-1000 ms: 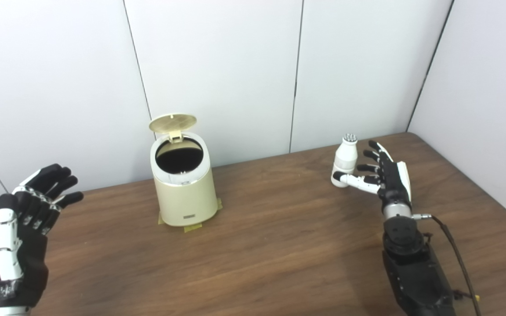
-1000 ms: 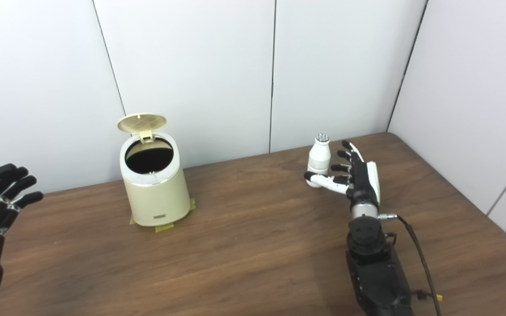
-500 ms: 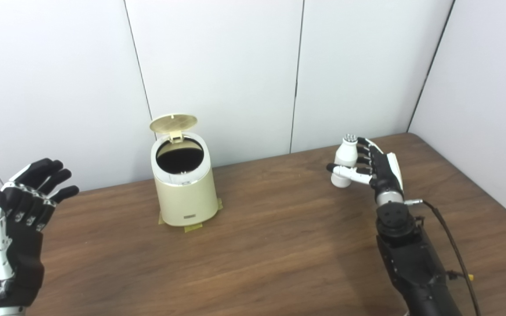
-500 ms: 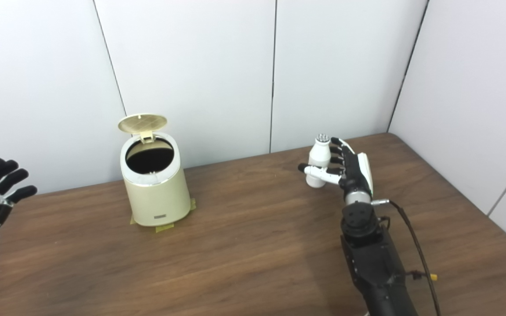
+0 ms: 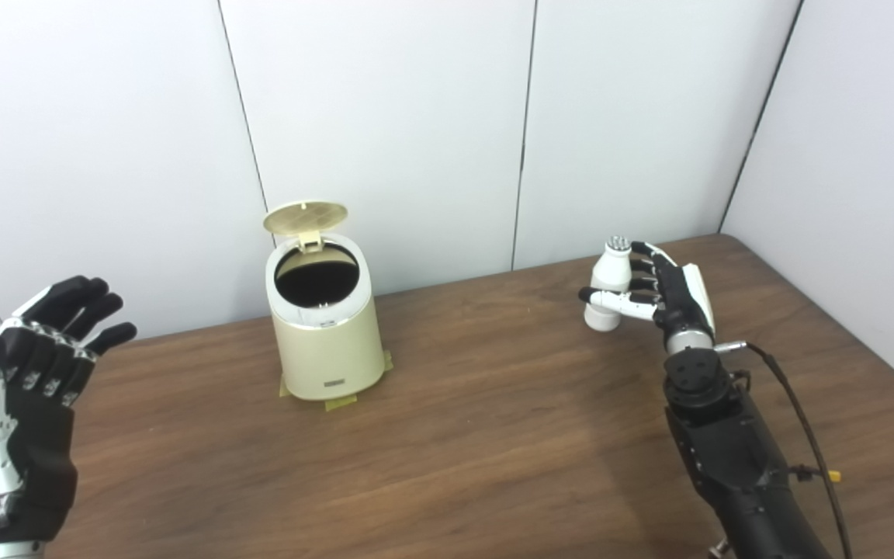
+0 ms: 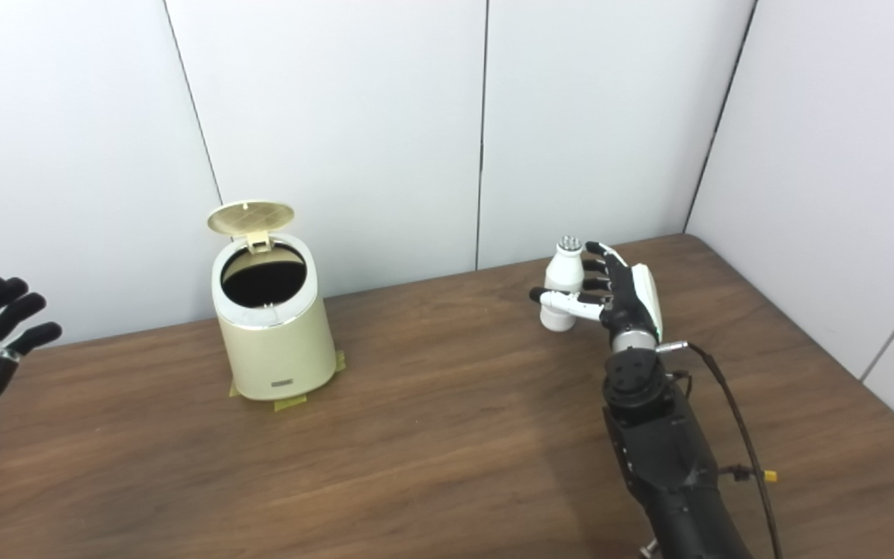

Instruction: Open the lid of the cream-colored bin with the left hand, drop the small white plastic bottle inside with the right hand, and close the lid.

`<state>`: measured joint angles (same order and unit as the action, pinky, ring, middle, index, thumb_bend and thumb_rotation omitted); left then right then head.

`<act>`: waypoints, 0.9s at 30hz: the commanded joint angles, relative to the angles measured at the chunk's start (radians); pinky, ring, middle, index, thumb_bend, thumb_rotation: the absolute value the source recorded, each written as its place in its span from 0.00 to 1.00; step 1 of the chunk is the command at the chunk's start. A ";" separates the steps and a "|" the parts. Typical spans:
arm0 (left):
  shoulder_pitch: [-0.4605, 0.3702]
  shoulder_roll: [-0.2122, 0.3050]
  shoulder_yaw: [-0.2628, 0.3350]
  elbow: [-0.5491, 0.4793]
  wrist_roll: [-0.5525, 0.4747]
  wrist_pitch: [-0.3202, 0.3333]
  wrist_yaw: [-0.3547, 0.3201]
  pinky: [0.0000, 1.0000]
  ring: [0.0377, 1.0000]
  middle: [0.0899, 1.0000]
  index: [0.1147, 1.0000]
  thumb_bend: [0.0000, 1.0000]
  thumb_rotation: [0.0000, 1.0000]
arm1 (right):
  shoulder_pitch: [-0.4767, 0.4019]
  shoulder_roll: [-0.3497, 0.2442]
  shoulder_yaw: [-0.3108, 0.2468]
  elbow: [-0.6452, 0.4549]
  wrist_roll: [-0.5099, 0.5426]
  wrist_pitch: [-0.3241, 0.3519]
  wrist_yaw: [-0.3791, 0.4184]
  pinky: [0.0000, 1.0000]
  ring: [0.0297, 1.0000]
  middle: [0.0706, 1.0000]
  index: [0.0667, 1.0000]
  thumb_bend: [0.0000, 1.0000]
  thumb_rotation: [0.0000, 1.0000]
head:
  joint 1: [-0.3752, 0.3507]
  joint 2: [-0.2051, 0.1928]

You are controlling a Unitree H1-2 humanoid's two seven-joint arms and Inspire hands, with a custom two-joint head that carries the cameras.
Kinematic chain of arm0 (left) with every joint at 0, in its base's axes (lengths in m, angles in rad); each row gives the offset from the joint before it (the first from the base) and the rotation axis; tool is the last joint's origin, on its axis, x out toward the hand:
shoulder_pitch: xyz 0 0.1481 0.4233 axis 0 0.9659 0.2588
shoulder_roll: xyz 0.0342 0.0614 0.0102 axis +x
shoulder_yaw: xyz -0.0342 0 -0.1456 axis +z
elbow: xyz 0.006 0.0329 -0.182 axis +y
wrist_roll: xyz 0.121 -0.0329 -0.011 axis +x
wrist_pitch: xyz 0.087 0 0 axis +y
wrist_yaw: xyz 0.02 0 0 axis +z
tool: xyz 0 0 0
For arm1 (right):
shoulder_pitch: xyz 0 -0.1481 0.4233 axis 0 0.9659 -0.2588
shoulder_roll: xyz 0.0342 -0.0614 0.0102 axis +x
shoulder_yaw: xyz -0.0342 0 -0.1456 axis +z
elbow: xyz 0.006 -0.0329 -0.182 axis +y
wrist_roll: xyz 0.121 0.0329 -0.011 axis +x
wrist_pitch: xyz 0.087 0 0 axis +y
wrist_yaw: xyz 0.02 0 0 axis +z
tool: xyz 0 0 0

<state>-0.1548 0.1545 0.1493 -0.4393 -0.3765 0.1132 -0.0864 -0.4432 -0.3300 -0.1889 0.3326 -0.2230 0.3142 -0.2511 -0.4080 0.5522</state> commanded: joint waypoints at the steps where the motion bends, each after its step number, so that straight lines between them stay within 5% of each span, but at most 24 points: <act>1: -0.035 0.004 -0.001 -0.033 -0.006 -0.014 -0.001 0.76 0.82 0.80 0.75 0.29 0.98 | -0.056 -0.031 -0.004 -0.005 0.003 -0.024 -0.003 0.60 0.74 0.80 0.84 0.91 0.25 | 0.000 0.001; 13: -0.035 0.001 -0.002 -0.037 0.005 -0.019 0.005 0.74 0.81 0.79 0.75 0.28 0.95 | -0.054 -0.036 0.009 0.023 -0.008 -0.047 -0.011 0.54 0.69 0.78 0.81 0.90 0.18 | 0.004 0.004; 20: -0.032 -0.001 -0.004 -0.050 0.008 -0.011 0.007 0.74 0.80 0.79 0.74 0.29 0.96 | -0.069 -0.031 0.008 0.097 -0.018 -0.125 -0.075 0.64 0.70 0.70 0.62 0.83 0.06 | 0.009 0.011; 22: -0.031 -0.001 -0.004 -0.055 0.008 -0.002 0.010 0.74 0.81 0.79 0.74 0.29 0.96 | -0.076 -0.021 0.000 0.133 -0.017 -0.173 -0.117 0.68 0.72 0.67 0.48 0.58 0.11 | 0.009 0.011; 27: -0.034 -0.003 -0.003 -0.059 0.008 0.001 0.012 0.72 0.80 0.77 0.73 0.26 0.98 | -0.089 -0.009 -0.006 0.192 -0.001 -0.237 -0.167 0.51 0.56 0.58 0.45 0.51 0.12 | 0.011 0.011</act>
<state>-0.1546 0.1477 0.1459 -0.4674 -0.3691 0.1315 -0.0770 -0.4778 -0.3254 -0.1876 0.5355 -0.2240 0.1245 -0.3967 -0.3973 0.5615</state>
